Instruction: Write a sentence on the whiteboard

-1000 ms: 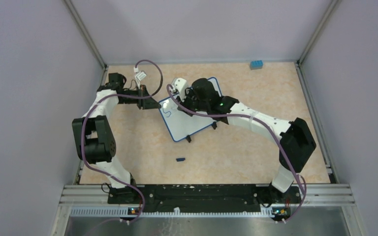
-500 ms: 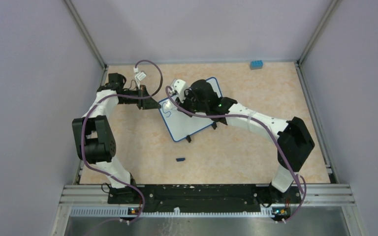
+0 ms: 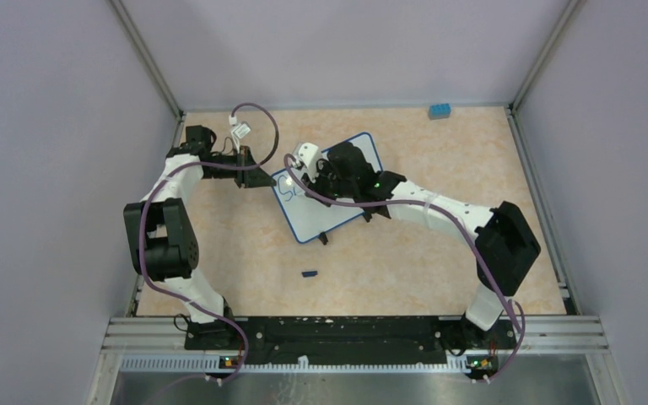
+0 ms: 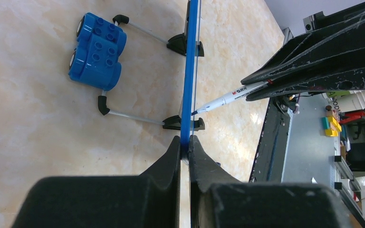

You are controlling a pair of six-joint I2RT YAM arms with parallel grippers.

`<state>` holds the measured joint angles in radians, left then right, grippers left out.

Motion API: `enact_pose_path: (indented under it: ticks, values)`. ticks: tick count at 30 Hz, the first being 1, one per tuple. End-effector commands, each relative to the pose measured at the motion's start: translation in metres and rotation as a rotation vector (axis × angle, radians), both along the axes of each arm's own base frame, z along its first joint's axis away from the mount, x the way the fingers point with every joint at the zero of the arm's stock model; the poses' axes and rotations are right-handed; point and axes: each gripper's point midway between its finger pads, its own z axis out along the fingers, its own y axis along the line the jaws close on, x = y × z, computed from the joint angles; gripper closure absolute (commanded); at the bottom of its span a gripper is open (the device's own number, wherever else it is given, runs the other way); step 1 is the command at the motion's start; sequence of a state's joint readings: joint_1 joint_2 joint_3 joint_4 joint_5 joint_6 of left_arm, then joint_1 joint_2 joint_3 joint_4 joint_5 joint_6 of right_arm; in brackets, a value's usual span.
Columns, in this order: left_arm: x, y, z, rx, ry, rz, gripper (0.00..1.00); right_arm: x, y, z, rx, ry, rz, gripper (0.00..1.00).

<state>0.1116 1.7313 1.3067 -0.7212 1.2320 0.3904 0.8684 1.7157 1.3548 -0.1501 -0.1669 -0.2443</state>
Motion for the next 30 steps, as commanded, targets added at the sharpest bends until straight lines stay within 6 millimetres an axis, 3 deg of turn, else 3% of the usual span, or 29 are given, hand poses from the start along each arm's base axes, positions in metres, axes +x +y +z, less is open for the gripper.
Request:
enact_pose_path:
  ticks: [1,8,16,22,30]
  values:
    - [-0.003,-0.002,0.017,-0.021,-0.049,-0.011,1.0,0.009,0.002,0.025,0.035,-0.058,-0.025,1.0]
    - [-0.003,-0.002,0.015,-0.02,-0.046,-0.011,1.0,0.023,0.005,0.044,0.074,-0.073,-0.057,1.0]
    - [-0.001,-0.002,0.014,-0.019,-0.043,-0.011,1.0,0.032,0.002,0.043,0.074,-0.066,-0.074,1.0]
    - [0.0,-0.002,0.014,-0.02,-0.044,-0.011,1.0,0.026,-0.003,0.034,0.06,-0.055,-0.061,1.0]
    - [0.0,-0.002,0.015,-0.02,-0.043,-0.011,1.0,0.012,0.006,0.025,0.047,-0.03,-0.01,1.0]
